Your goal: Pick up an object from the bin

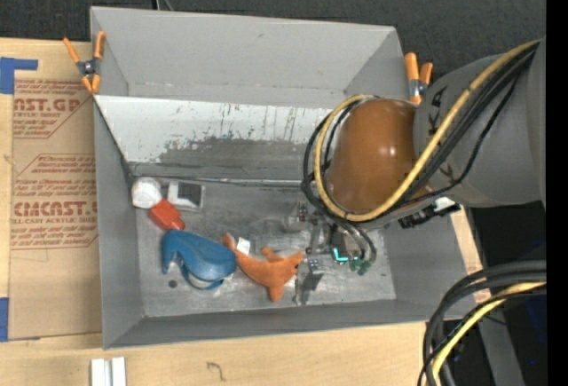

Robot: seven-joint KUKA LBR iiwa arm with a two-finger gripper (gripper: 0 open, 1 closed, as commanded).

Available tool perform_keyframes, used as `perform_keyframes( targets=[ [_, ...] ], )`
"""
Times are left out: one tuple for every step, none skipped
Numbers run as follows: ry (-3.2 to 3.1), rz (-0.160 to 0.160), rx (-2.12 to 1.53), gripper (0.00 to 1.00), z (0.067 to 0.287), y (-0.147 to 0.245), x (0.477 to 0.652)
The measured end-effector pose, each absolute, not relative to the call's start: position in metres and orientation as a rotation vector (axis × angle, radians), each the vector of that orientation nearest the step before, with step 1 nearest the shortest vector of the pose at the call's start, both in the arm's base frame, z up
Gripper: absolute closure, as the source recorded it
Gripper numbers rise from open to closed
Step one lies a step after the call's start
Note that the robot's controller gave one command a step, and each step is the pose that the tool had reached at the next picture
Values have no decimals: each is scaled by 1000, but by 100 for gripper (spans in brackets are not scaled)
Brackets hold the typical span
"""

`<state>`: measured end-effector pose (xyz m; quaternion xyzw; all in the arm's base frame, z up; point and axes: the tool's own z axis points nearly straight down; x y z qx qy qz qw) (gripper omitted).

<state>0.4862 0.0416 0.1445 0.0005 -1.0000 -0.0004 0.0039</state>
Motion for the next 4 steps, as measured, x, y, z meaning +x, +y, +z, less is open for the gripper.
perform_keyframes(
  targets=[
    [-3141, -2, 1, 100, 148, 41, 488],
    [-3141, -2, 0, 100, 148, 41, 488],
    [-3137, -1, 1, 100, 150, 41, 488],
    [-3141, 0, 131, 100, 198, 58, 537]
  ],
)
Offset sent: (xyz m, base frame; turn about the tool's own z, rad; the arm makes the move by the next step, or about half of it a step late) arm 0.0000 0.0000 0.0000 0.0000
